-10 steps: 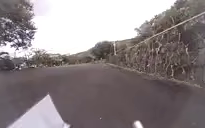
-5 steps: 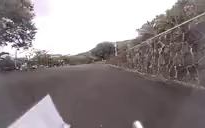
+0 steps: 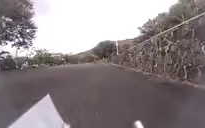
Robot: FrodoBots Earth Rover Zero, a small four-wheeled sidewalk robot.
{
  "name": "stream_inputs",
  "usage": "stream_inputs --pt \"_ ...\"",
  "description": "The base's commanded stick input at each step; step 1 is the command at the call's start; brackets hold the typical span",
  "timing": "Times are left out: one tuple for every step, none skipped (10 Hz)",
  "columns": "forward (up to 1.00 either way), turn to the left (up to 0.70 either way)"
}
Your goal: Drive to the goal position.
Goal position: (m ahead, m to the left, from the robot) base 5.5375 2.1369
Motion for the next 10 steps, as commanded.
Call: stream_inputs --pt "1.0 -0.4" --pt "1.0 -0.4" --pt "1.0 -0.32" --pt "1.0 -0.16" --pt "1.0 0.0" --pt "1.0 0.0" --pt "1.0 0.0" --pt "1.0 0.0" --pt "1.0 0.0" --pt "1.0 0.0"
